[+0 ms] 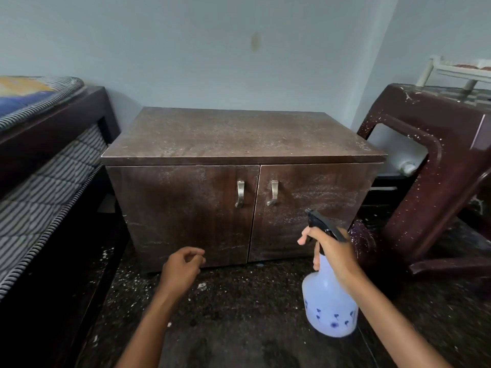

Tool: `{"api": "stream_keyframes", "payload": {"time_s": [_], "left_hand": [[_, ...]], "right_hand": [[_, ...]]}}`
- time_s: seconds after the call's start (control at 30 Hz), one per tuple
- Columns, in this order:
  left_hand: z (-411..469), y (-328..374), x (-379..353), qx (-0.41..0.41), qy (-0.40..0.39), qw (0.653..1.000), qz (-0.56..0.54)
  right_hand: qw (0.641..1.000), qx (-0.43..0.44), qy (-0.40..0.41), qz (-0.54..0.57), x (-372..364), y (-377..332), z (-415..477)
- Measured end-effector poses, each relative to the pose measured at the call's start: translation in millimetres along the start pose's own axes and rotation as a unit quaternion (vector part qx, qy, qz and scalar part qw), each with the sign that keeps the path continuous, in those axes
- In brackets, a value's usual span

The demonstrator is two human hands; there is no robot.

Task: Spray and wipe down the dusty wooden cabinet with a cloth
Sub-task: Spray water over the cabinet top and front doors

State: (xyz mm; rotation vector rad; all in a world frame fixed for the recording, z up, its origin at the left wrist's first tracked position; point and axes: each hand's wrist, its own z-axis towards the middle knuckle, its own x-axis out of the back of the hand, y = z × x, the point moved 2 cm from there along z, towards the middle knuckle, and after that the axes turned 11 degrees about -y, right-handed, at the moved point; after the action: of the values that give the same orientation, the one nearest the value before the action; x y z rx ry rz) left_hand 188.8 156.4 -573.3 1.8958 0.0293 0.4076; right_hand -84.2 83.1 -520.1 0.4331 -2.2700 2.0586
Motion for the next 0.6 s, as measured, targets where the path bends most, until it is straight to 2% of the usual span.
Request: {"api": "stream_keyframes", "payload": {"time_s": [0.17,0.37,0.5,0.6], "left_hand": [[-1.4,0.4,2.5,-0.006,-0.009,1.000,0.000],[-2.7,-3.6,8.3,-0.011,-0.011,1.000,0.010],[-1.0,-5.8,11.6,0.000,-0.014,1.000,0.007],[-1.2,-7.2,15.6,0.001,-0.003,1.000,-0.007]], "right_hand": [[0.999,-0.014,0.033,-0.016,-15.9,-14.6,21.3],[0.999,-0.022,0.035,-0.014,-12.8,-22.7,34.4],[1.000,-0.024,0.011,0.018,-27.0,-30.6,37.0],[0.998,-0.035,-0.042,0.014,-47.7,-38.7,36.2]]}}
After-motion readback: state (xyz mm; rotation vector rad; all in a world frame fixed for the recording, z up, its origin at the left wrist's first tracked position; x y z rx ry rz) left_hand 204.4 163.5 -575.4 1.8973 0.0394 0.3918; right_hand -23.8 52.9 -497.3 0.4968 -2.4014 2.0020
